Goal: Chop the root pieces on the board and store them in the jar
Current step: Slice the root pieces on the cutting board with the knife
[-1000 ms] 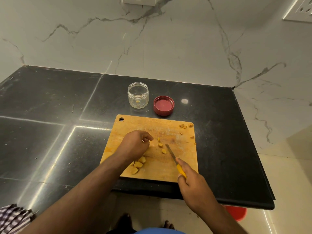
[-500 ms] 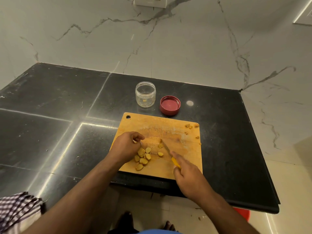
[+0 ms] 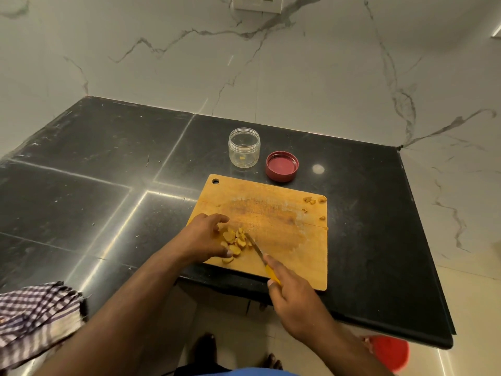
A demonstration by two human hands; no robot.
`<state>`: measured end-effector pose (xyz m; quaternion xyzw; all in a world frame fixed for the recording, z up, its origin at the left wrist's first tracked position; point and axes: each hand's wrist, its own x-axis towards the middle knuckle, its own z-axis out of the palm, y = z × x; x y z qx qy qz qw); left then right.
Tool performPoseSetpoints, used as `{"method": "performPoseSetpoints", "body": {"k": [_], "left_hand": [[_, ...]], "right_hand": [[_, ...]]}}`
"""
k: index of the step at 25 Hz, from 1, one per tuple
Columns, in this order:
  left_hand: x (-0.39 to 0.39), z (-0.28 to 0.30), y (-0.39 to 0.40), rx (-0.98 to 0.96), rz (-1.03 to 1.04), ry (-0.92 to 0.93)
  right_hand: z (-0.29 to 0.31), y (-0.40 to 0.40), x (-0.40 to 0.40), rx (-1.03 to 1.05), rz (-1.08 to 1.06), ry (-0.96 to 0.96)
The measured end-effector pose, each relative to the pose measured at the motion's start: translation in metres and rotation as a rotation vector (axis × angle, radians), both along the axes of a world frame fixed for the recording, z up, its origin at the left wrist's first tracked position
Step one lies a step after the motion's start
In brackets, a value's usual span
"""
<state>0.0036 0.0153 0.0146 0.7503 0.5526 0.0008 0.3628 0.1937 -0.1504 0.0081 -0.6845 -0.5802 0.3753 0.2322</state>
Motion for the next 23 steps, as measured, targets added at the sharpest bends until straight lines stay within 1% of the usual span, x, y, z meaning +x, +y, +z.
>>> {"method": "performPoseSetpoints", "body": {"k": [3,8,13,16,19,23], "left_hand": [[-0.001,-0.005,-0.009,0.05,-0.019,0.085],[0.004,-0.009,-0.016,0.106,0.106,0.051],[0.01,-0.011,-0.017,0.197,0.232,0.007],[0.01,-0.011,-0.015,0.257,0.271,-0.008],[0.008,-0.012,-0.017,0.275,0.253,-0.018],[0.015,-0.012,-0.021,0.285,0.192,-0.047]], "right_hand": [[0.0,-0.001,0.004,0.033,-0.041,0.029],[-0.001,-0.013,0.022,0.031,-0.054,-0.041],[-0.004,-0.012,-0.003,0.002,0.044,0.052],[-0.004,-0.008,0.003,0.01,0.012,0.064],[-0.005,-0.01,0.009,0.003,-0.031,0.054],[-0.004,-0.009,0.003,0.0,0.011,0.086]]}}
